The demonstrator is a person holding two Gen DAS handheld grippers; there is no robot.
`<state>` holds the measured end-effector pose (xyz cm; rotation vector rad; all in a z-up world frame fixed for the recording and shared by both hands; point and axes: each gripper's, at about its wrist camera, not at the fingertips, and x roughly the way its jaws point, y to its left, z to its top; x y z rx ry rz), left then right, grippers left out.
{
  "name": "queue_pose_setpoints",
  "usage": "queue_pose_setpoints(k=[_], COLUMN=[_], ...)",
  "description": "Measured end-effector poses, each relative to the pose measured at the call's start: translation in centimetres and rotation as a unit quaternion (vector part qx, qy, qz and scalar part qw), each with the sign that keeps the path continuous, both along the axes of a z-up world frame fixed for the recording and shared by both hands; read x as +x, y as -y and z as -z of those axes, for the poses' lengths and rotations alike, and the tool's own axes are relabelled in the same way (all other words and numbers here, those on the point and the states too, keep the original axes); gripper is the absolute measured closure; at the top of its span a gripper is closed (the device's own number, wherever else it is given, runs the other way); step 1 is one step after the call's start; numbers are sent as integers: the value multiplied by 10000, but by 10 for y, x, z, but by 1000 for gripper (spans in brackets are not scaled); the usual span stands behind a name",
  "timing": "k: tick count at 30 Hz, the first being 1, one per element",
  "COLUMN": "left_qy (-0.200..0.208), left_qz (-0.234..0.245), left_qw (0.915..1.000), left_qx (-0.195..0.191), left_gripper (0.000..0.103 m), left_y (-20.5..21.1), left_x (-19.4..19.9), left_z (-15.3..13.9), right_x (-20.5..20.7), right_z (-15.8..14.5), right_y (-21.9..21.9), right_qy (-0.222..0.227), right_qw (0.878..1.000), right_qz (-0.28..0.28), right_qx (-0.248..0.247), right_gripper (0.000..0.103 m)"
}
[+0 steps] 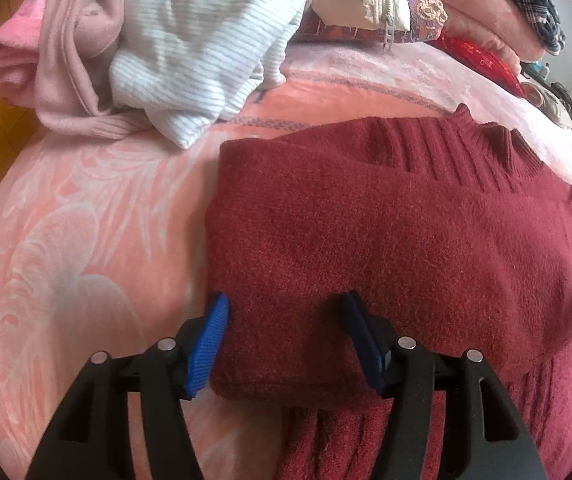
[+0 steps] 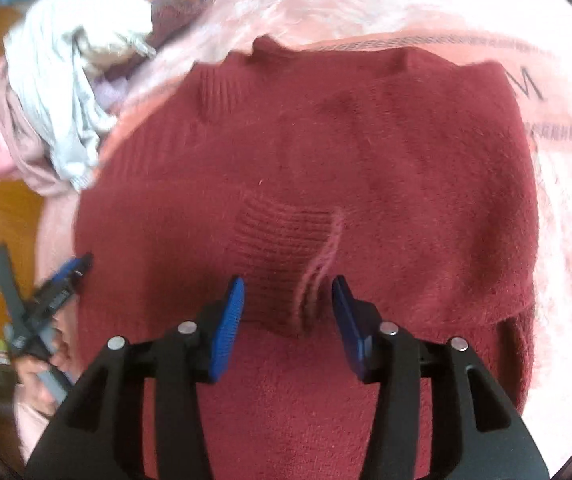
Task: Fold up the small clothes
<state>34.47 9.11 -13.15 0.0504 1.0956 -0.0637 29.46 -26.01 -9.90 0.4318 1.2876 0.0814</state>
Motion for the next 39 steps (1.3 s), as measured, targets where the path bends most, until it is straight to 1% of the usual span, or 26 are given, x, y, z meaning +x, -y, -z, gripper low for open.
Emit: queue_pose_setpoints(k=[2, 5, 7, 9, 10, 11, 12, 14, 16, 18, 19, 21, 22, 23, 25, 27, 30, 31, 32, 34, 35, 36, 37, 38, 39], left_qy=[21, 87, 112, 153, 174, 183, 206, 291, 454, 618, 701, 781, 776, 764, 715, 621, 386, 342, 295, 202, 152, 87, -25, -118, -135], left_qz=[-53, -42, -50, -81, -100, -102, -106, -162, -256, -318, -354, -380, -372, -343, -304, -239, -89, -51, -24, -26, -7, 11, 120, 199, 166], left_qw=[10000, 10000, 9999, 9998, 9997, 9997, 9997, 9994, 9984, 9970, 9961, 9953, 9954, 9956, 9965, 9975, 9990, 9992, 9994, 9997, 9997, 9996, 9981, 9959, 9957], left_qx=[-17, -21, -72, -121, -120, -110, -94, -79, -196, -337, -393, -436, -421, -410, -306, -233, -210, -197, -163, -102, -169, -274, -605, -873, -904], left_gripper=[41, 39, 36, 36, 35, 35, 35, 34, 30, 29, 29, 29, 29, 29, 29, 29, 28, 25, 21, 20, 22, 28, 54, 71, 75], left_y=[0, 1, 0, 0, -1, -1, -1, -4, -10, -15, -17, -18, -16, -14, -8, -1, 10, 12, 14, 17, 17, 17, 17, 16, 15], left_x=[-1, -4, -6, -7, -8, -8, -8, -10, -11, -13, -13, -15, -15, -15, -14, -12, -9, -8, -7, -3, -1, 1, 3, 5, 6], left_z=[-2, -7, -10, -12, -12, -13, -13, -17, -25, -35, -39, -45, -46, -45, -42, -36, -24, -22, -19, -13, -11, -8, -6, -5, -6], right_x=[1, 5, 11, 21, 22, 23, 23, 21, 20, 17, 17, 11, 8, 6, 3, 1, -2, -2, -1, -1, -1, -2, -3, -4, -5], right_z=[0, 3, 7, 15, 18, 17, 14, 5, -9, -31, -39, -59, -63, -63, -54, -34, -10, -6, -2, 0, 0, -2, -3, -6, -8], right_y=[4, -1, -7, -16, -21, -24, -27, -25, -19, -5, 1, 20, 28, 41, 61, 78, 88, 89, 90, 91, 91, 90, 88, 86, 83], right_qy=[68, 49, 19, -44, -66, -37, 69, 229, 449, 750, 864, 1156, 1216, 1206, 1055, 884, 733, 707, 688, 685, 709, 727, 750, 775, 804], right_qw=[9999, 9999, 9999, 9996, 9995, 9993, 9989, 9985, 9980, 9968, 9960, 9924, 9911, 9902, 9912, 9923, 9945, 9947, 9949, 9950, 9950, 9950, 9950, 9950, 9950], right_qz=[-5, -91, -135, -256, -302, -350, -403, -442, -405, -284, -227, -65, 5, 126, 303, 469, 541, 561, 571, 605, 611, 600, 571, 547, 521], right_qx=[152, 39, 82, 68, -9, -131, -234, -226, -195, -62, -92, -421, -551, -698, -737, -728, -514, -497, -475, -408, -353, -332, -326, -310, -279], right_gripper=[51, 49, 50, 68, 87, 97, 97, 97, 98, 98, 98, 98, 98, 98, 97, 97, 97, 97, 97, 97, 97, 97, 97, 97, 97])
